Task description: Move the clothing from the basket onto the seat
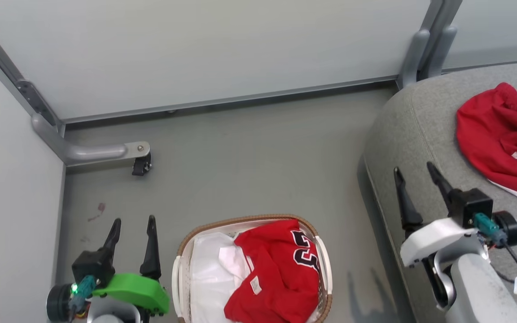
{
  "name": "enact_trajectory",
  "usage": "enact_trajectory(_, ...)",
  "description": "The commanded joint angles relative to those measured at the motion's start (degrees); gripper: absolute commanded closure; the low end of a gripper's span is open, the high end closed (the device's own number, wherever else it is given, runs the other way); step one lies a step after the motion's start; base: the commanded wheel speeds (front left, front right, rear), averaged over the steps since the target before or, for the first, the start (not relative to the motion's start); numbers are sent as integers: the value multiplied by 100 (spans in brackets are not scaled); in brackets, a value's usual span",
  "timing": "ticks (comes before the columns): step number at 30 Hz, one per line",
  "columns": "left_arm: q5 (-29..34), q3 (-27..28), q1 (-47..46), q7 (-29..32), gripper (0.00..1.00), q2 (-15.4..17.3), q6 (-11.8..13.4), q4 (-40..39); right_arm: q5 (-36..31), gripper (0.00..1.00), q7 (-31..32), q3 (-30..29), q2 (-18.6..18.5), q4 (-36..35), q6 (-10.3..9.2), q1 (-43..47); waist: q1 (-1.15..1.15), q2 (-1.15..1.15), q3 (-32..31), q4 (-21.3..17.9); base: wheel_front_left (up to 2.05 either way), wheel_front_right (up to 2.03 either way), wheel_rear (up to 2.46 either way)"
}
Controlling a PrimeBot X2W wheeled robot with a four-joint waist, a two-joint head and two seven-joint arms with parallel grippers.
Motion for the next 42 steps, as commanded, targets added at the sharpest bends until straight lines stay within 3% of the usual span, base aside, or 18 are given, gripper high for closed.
enact_trajectory(1,-24,53,141,3,0,2,10,-1,28,0,-3,8,4,34,-8,131,0,0,-133,40,0,0,0)
enact_trajectory(10,-114,147,609,3,0,3,59,-103,50,0,-3,39,45,116,-8,535,0,0,-396,44,0,0,0)
enact_trajectory(22,-127,136,772,3,0,3,29,-306,85,0,-2,113,60,75,-8,472,0,0,-303,-25,0,0,0)
enact_trajectory(42,-333,-469,-626,3,0,5,-141,222,101,0,-2,254,62,-545,-8,-468,0,0,1290,-370,0,0,0)
